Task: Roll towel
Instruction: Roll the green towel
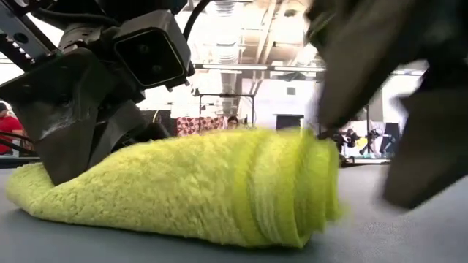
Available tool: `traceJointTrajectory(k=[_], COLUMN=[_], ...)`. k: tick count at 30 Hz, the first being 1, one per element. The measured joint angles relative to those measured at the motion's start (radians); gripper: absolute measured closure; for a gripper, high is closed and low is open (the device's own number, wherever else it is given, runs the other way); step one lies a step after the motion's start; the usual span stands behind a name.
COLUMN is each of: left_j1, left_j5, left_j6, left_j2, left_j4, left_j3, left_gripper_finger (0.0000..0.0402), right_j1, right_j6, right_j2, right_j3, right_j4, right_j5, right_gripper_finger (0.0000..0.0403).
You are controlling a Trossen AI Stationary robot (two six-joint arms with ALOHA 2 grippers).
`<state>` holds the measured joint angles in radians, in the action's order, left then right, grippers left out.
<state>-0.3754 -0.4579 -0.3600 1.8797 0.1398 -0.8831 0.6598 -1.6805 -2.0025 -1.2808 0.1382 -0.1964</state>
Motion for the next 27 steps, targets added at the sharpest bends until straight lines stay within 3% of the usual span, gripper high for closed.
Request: traceJointTrajectory(k=[5,8,13,16,27], left_j1=[0.019,0.042,0.075,0.088,0.139], left_j5=[-0.038,-0.07,-0.114,-0.124,-0.137], left_j6=[-0.078,-0.129,-0.176,-0.187,-0.23], left_j2=[0.001,0.001,0.001,0.001,0.0], left_j4=[-0.005,-0.005,-0.006,-0.007,-0.024], left_j3=[0.001,0.0,0.0,0.0,-0.001], left_gripper_finger=[0.0401,0.0401,0.0401,0.0401,0.0401], right_j1=[0.047,0.068,0.068,0.051,0.03], right_j6=[0.202,0.485,1.013,1.235,1.531], right_j2=[0.068,0.067,0.066,0.066,-0.007], right_j3=[-0.004,-0.003,-0.003,-0.003,-0.016], right_j4=[-0.021,-0.106,-0.136,-0.135,-0.119], right_j5=[-0.107,-0.197,-0.204,-0.202,-0.144], right_gripper_finger=[0.0167,0.0168,0.0168,0.0168,0.0169])
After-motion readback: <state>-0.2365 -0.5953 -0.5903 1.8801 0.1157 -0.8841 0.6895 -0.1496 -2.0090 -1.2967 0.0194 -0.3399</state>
